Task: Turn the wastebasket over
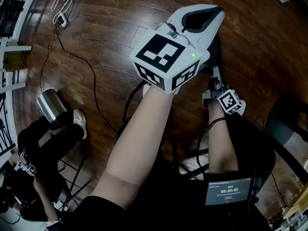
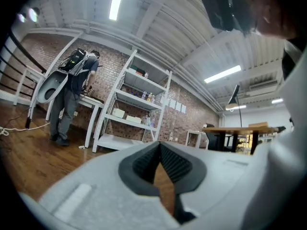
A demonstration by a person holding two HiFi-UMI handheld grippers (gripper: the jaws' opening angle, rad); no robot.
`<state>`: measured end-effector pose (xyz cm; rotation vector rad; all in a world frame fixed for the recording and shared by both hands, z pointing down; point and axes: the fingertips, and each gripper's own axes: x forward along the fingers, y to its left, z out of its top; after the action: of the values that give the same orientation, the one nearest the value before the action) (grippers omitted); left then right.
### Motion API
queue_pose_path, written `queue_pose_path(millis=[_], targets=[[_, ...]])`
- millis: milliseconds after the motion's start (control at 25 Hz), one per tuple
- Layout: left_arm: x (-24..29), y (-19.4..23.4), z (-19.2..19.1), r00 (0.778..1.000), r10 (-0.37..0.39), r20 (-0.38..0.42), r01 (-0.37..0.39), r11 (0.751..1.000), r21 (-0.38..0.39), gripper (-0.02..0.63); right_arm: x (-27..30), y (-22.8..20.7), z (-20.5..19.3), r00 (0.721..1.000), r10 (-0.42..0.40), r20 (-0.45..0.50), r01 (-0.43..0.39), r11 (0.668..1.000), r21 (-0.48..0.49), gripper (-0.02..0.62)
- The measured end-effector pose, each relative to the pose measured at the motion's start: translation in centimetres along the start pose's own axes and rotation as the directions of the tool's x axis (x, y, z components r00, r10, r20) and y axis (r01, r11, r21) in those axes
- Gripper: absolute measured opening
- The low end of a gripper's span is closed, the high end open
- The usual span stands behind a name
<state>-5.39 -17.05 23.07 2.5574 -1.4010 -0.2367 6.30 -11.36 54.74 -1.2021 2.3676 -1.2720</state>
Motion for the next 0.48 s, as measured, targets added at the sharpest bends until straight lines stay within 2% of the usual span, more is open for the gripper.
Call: queue_pose_path(millis=[160,280,480], targets=[[-0.4,0.5,0.2,1.000,0.007,0.005,-0.007,1.000,-0.008,0.002,-0.9,-2.0,-2.5,0.999,-0.042,0.012,0.040,0.995,0.094,0.035],[-0.5,0.3,0.1,1.000,0.006,0.009,-0.005,1.000,-0.008,0.002,-0.8,-2.7,-3.5,0.999,-0.024,0.038,0.017,0.987,0.163,0.056],[-0.6,0.3,0.3,1.000,0.006,0.017,-0.006,1.000,-0.013,0.002,-0.8,-5.5,-5.1,0.993,-0.112,0.047,0.094,0.955,0.283,0.095]])
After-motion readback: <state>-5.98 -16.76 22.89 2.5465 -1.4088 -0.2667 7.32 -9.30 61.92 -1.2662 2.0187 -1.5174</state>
